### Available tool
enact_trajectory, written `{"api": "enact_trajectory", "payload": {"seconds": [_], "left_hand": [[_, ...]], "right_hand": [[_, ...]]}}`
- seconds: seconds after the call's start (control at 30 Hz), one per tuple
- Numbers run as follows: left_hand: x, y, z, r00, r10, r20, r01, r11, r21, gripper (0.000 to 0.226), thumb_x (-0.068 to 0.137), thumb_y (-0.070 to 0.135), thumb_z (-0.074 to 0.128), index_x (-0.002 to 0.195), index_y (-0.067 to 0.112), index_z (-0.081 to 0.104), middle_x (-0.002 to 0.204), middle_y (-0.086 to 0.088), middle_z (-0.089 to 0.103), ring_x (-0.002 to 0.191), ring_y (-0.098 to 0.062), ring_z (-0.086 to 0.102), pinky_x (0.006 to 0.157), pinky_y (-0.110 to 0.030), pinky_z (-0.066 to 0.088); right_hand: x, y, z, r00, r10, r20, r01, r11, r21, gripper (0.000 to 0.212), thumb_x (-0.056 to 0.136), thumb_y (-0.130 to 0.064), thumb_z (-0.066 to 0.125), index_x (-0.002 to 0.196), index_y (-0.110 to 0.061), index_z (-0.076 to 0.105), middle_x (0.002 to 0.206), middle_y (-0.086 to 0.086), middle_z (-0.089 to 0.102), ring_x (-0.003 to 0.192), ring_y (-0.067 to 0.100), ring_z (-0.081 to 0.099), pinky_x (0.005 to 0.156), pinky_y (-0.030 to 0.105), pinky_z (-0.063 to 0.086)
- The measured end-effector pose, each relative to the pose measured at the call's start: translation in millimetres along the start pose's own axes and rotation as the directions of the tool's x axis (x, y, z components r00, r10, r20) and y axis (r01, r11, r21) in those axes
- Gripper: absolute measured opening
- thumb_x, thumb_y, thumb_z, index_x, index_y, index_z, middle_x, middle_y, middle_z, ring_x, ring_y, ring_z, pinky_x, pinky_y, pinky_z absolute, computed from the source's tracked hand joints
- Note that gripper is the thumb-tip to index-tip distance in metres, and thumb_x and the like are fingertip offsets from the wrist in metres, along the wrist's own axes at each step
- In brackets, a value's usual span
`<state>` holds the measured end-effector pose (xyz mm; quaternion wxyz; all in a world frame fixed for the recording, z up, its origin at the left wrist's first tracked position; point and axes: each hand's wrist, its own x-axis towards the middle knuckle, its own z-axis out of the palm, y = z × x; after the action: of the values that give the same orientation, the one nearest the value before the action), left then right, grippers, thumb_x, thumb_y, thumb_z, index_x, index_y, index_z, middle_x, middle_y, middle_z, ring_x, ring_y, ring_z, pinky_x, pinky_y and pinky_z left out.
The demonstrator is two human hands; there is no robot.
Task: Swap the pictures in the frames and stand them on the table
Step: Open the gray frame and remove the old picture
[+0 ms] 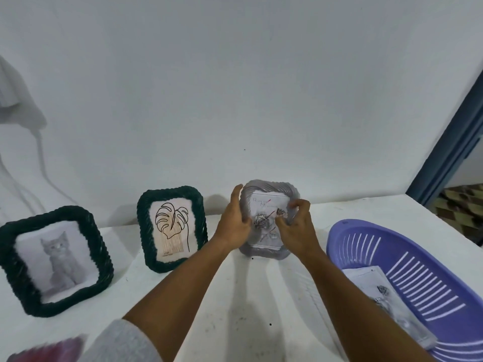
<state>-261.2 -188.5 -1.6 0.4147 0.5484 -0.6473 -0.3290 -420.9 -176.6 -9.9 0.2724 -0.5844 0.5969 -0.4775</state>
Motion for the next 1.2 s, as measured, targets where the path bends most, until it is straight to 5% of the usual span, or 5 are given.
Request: {"api": "enact_trajectory", "payload": {"seconds": [0.27,0.4,0.53,0.73,1.2], "left_hand": [[-10.0,1.6,-7.8,0.992,-0.086,0.094,0.091,0.995,-0.043,0.060,0.092,0.005,0.048,0.140,0.031,0.024,0.123,-0.007,0.056,0.105,-0.021,0.059,0.084,-0.029,0.051],[-24.0,17.8,-24.8,0.998,-0.056,0.033,0.060,0.989,-0.137,0.053,0.093,0.007,0.048,0.134,0.037,0.034,0.104,0.008,0.060,0.090,-0.008,0.060,0.070,-0.019,0.051],[-50.5,23.2,-51.3,0.990,-0.129,0.053,0.139,0.899,-0.414,0.045,0.093,0.008,0.052,0.129,0.035,0.051,0.097,-0.003,0.062,0.087,-0.019,0.062,0.076,-0.034,0.053],[-122.0,12.9,-75.4,0.982,-0.188,0.029,0.168,0.784,-0.597,0.046,0.094,0.004,0.051,0.124,0.039,0.055,0.101,0.000,0.067,0.097,-0.015,0.064,0.076,-0.033,0.054],[-245.8,-51.2,-101.5,0.915,-0.399,0.058,0.336,0.676,-0.655,0.059,0.094,-0.004,0.045,0.138,0.035,0.044,0.115,-0.006,0.068,0.106,-0.022,0.065,0.078,-0.029,0.056]], "right_hand": [[-5.1,-10.6,-2.9,0.995,0.078,0.062,-0.080,0.996,0.037,0.033,0.092,-0.008,0.050,0.112,-0.022,0.028,0.108,0.013,0.055,0.082,0.025,0.058,0.070,0.033,0.046],[-11.8,-21.8,-18.4,0.991,0.093,0.092,-0.112,0.967,0.230,0.026,0.097,-0.013,0.046,0.115,-0.028,0.034,0.099,0.003,0.059,0.085,0.019,0.060,0.082,0.044,0.051],[-34.7,-33.2,-30.5,0.989,0.099,0.111,-0.143,0.839,0.525,0.026,0.096,-0.006,0.044,0.112,-0.025,0.049,0.086,-0.004,0.067,0.078,0.012,0.057,0.069,0.028,0.042],[-94.2,-36.7,-3.5,0.952,0.133,0.277,-0.303,0.556,0.774,0.026,0.094,-0.002,0.045,0.101,-0.024,0.056,0.093,0.008,0.067,0.084,0.021,0.059,0.076,0.036,0.044],[-190.4,-12.0,64.9,0.864,0.199,0.463,-0.462,0.679,0.571,0.024,0.097,-0.006,0.046,0.114,-0.021,0.054,0.104,0.011,0.069,0.098,0.023,0.063,0.090,0.040,0.048]]}}
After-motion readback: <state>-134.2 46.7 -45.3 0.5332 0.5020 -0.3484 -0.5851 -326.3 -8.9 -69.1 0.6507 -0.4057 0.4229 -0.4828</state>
